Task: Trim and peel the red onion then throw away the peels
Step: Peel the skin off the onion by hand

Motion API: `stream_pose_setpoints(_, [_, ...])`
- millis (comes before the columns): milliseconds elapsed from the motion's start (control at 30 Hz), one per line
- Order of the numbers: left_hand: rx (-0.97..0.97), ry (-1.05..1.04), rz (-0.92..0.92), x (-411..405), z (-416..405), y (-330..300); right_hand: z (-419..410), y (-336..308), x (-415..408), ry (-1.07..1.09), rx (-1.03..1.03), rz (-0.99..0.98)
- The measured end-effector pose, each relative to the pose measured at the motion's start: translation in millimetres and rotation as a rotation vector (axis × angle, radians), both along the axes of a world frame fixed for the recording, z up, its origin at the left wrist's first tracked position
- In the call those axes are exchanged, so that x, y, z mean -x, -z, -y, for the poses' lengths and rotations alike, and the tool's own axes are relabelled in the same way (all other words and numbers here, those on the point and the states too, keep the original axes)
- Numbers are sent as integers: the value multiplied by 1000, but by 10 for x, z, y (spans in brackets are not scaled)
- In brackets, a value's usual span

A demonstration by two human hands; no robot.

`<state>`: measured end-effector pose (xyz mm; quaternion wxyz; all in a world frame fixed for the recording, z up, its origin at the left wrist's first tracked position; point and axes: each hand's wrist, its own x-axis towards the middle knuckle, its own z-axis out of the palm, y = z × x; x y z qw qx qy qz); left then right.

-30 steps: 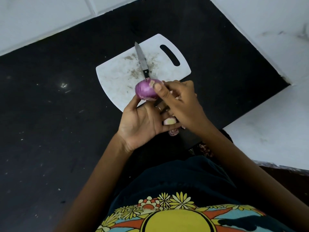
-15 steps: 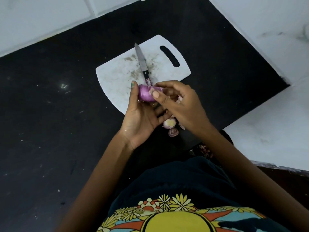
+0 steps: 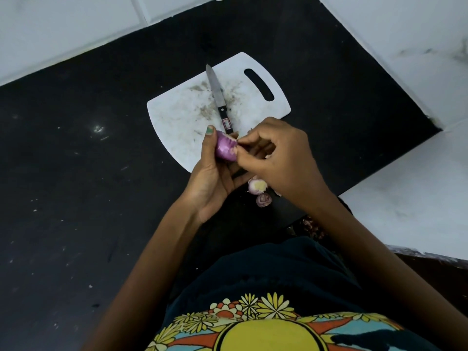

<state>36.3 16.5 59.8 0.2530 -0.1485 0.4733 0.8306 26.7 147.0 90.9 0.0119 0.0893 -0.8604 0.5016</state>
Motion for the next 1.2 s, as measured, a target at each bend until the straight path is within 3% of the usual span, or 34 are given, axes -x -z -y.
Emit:
stream_pose_setpoints(333, [-37, -59, 94, 11, -15, -22, -79, 29, 2, 52, 138, 133])
stream_pose_setpoints(533, [-112, -102, 105, 35, 16, -79, -44, 72, -55, -60, -6, -28])
stream_pose_setpoints(667, [-133, -101, 90, 38, 64, -128, -69, 76, -25, 20, 61, -25])
stream_pose_setpoints(967, [111, -88, -79, 2, 167, -220, -170, 67, 48, 130, 403, 247])
stream_pose_setpoints(1200, [201, -60, -168, -22, 166, -268, -207, 100, 18, 127, 517, 354])
